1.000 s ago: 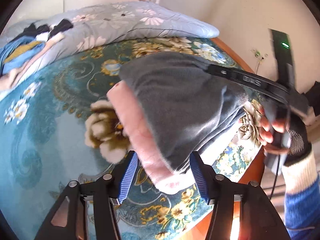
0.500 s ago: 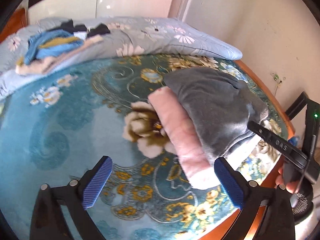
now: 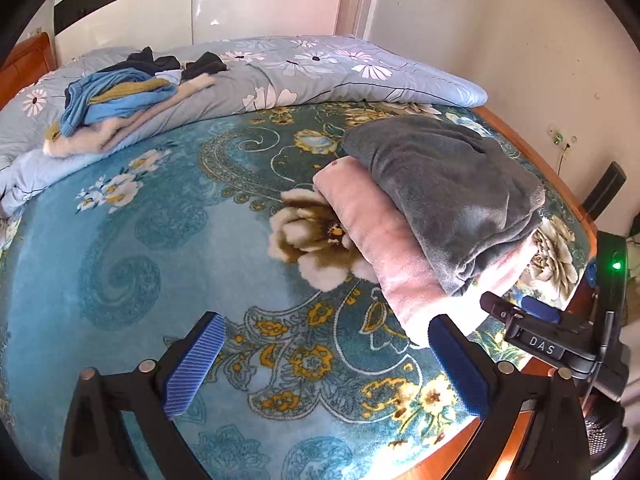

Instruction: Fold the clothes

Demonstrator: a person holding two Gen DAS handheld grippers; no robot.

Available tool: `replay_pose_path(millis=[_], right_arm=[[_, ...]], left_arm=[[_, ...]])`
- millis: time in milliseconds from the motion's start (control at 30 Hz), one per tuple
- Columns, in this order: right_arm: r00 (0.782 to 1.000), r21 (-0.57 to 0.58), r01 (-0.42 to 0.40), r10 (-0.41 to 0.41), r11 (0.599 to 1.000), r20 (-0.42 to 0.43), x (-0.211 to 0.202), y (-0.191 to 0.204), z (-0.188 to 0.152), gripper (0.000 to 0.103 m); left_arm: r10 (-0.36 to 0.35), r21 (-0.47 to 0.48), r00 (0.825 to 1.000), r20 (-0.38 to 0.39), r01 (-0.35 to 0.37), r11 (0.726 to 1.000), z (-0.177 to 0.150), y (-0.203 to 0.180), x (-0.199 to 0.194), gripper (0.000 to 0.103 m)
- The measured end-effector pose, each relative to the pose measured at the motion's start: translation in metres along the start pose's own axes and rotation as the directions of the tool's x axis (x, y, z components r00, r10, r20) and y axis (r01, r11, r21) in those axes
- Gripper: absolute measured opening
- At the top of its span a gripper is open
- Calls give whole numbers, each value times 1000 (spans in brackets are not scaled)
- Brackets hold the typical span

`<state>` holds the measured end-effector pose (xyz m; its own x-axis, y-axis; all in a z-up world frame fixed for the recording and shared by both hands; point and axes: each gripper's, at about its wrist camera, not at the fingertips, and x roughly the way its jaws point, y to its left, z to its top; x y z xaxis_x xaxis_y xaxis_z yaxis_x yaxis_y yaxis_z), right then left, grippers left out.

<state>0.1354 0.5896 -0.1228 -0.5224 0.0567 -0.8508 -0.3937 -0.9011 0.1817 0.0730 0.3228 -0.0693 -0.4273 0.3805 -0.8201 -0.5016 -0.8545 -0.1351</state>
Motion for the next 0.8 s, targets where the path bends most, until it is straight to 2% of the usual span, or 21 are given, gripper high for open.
replay_pose_path(millis=[100, 167, 200, 267, 567, 700, 800], right_arm=[[1000, 17, -5, 5, 1000, -19, 1, 0, -5, 87], [1000, 12, -5, 5, 1000, -24, 0, 3, -8, 89], [1000, 7, -6, 6, 1000, -28, -1, 5, -10, 96], [1000, -10, 5, -5, 1000, -25, -2, 12, -13, 103], [995, -59, 93, -90, 994, 54, -16, 35, -21, 103], [989, -96, 132, -124, 987, 85, -21, 43, -23, 103], [988, -104, 141, -133, 985, 76, -20, 48, -25, 103]], left_arm=[[28, -2, 1000, -4, -28, 1000, -2, 1, -1, 103], [19, -9, 1000, -6, -19, 1000, -3, 3, -2, 103], [13, -10, 1000, -3, -13, 1000, -3, 4, -4, 103], [15, -6, 1000, 8, -15, 1000, -3, 5, -7, 103], [79, 5, 994, 79, -79, 997, -7, 9, -20, 103], [68, 8, 995, 68, -69, 998, -8, 12, -20, 103], [61, 11, 997, 56, -62, 998, -10, 14, -19, 103]])
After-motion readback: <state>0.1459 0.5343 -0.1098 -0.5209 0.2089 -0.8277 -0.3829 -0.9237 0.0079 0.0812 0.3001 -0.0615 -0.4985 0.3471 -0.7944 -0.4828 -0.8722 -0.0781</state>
